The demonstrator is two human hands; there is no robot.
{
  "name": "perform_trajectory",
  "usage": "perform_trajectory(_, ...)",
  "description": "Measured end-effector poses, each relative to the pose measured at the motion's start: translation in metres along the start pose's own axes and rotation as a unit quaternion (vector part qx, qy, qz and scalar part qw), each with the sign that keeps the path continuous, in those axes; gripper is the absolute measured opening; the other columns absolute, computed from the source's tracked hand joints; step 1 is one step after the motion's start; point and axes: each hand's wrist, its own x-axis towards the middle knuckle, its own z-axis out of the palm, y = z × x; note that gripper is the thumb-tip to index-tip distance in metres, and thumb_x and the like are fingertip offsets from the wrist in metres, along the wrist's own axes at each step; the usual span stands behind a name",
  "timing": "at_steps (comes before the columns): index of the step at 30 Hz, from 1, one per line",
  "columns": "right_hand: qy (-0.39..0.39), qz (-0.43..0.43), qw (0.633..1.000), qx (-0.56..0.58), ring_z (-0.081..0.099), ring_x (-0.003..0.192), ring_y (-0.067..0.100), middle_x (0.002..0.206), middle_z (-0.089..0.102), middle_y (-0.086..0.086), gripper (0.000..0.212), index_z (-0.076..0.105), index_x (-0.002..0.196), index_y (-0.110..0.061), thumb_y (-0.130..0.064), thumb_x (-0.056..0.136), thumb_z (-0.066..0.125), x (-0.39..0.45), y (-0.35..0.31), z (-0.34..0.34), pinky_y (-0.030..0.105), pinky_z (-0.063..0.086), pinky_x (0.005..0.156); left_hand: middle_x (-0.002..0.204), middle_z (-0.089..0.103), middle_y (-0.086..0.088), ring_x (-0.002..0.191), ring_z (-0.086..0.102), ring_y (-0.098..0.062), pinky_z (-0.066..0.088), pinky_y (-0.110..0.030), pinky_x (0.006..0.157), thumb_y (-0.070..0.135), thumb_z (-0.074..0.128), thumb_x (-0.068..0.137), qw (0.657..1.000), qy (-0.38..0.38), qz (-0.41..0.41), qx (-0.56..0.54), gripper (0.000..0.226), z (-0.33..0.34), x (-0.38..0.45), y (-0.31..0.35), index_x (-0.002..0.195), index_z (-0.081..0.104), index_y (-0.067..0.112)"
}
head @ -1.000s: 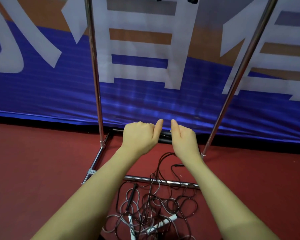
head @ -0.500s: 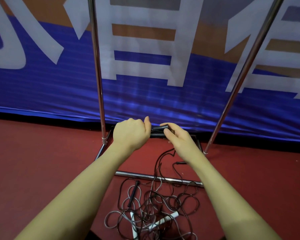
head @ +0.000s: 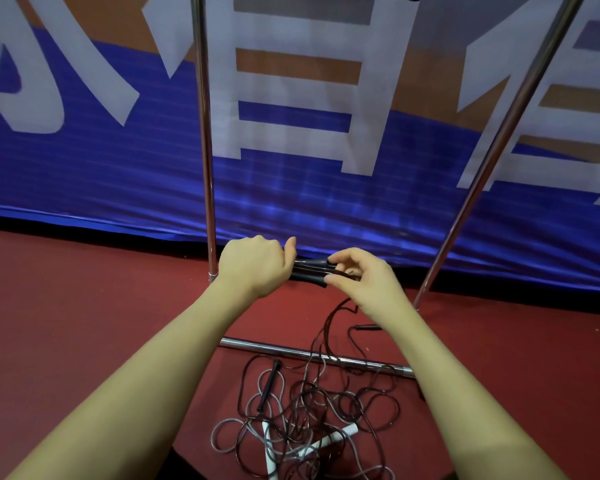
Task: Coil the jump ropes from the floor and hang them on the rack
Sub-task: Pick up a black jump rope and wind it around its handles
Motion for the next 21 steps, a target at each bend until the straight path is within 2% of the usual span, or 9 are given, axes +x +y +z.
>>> perform_trajectory(3, 0.001, -0.048, 0.998, -0.041, 0.053, 0.076, -0.001, 0.083, 0.057, -0.007, 0.013, 0.067, 0.091, -0.019, -0.009, 0.082, 0.07, -0.003, -0.002, 0.0, 0.006, 0.038, 0.074, 0.086, 0.067, -0.015, 0.084, 0.062, -0.036, 0.031, -0.031, 0.063, 0.041, 0.023, 0.102, 1.0, -0.008, -0.002, -0.004, 0.061, -0.002, 0.0, -0.001, 0.073, 0.064, 0.006)
perform_trajectory(6, 0.013, -0.094, 0.993, -0.073, 0.054, 0.079, -0.008, 0.085, 0.057, -0.003, 0.009, 0.071, 0.095, -0.008, -0.009, 0.087, 0.066, -0.004, -0.001, 0.0, 0.004, 0.036, 0.075, 0.084, 0.064, -0.015, 0.085, 0.061, -0.036, 0.032, -0.032, 0.064, 0.041, 0.023, 0.102, 1.0, -0.01, -0.007, -0.02, 0.058, -0.003, -0.001, -0.003, 0.063, 0.052, 0.009)
perform_trajectory(10, 0.083, -0.111, 0.99, -0.003, 0.054, 0.08, -0.003, 0.088, 0.061, 0.004, 0.003, 0.065, 0.089, -0.01, -0.007, 0.088, 0.064, -0.006, -0.007, 0.004, 0.005, 0.039, 0.074, 0.074, 0.05, -0.009, 0.086, 0.058, -0.036, 0.034, -0.035, 0.07, 0.044, 0.021, 0.102, 0.993, -0.036, -0.043, -0.102, 0.06, -0.008, -0.001, 0.001, 0.056, 0.039, 0.01)
perform_trajectory(12, 0.102, -0.087, 0.99, 0.042, 0.053, 0.077, -0.001, 0.087, 0.059, 0.0, 0.01, 0.058, 0.091, -0.016, -0.009, 0.088, 0.064, -0.006, -0.01, 0.005, 0.007, 0.04, 0.071, 0.073, 0.048, -0.009, 0.085, 0.058, -0.036, 0.034, -0.035, 0.07, 0.044, 0.021, 0.102, 0.991, -0.036, -0.046, -0.119, 0.06, -0.011, 0.0, 0.003, 0.055, 0.037, 0.011)
perform_trajectory(15, 0.126, -0.06, 0.988, 0.067, 0.044, 0.058, 0.001, 0.067, 0.048, -0.009, 0.013, 0.049, 0.093, -0.023, -0.015, 0.092, 0.059, -0.004, -0.013, 0.004, 0.014, 0.037, 0.06, 0.076, 0.053, -0.013, 0.087, 0.059, -0.036, 0.035, -0.035, 0.069, 0.044, 0.022, 0.102, 0.994, -0.028, -0.017, -0.103, 0.06, -0.013, -0.001, 0.007, 0.055, 0.037, 0.01)
perform_trajectory(17, 0.163, -0.039, 0.982, 0.082, 0.037, 0.051, 0.003, 0.059, 0.044, -0.007, 0.011, 0.05, 0.086, -0.019, -0.022, 0.094, 0.056, -0.001, -0.014, 0.004, 0.019, 0.032, 0.054, 0.077, 0.056, -0.014, 0.087, 0.059, -0.036, 0.034, -0.034, 0.068, 0.044, 0.021, 0.102, 0.995, -0.035, 0.009, -0.091, 0.06, -0.013, -0.003, 0.013, 0.054, 0.036, 0.012)
perform_trajectory(19, 0.212, -0.005, 0.972, 0.098, 0.036, 0.052, 0.005, 0.058, 0.044, -0.004, 0.026, 0.054, 0.078, -0.011, -0.029, 0.096, 0.052, 0.003, -0.015, 0.006, 0.022, 0.032, 0.054, 0.068, 0.051, -0.011, 0.084, 0.059, -0.036, 0.032, -0.034, 0.065, 0.044, 0.022, 0.102, 0.995, -0.036, 0.032, -0.082, 0.06, -0.013, -0.006, 0.02, 0.053, 0.035, 0.012)
perform_trajectory(21, 0.258, 0.039, 0.957, 0.129, 0.038, 0.05, 0.005, 0.057, 0.044, -0.004, 0.037, 0.057, 0.074, -0.009, -0.034, 0.099, 0.045, 0.005, -0.017, 0.006, 0.019, 0.034, 0.054, 0.059, 0.041, -0.005, 0.082, 0.059, -0.035, 0.03, -0.032, 0.062, 0.044, 0.021, 0.102, 0.995, -0.036, 0.05, -0.073, 0.06, -0.012, -0.008, 0.026, 0.053, 0.037, 0.012)
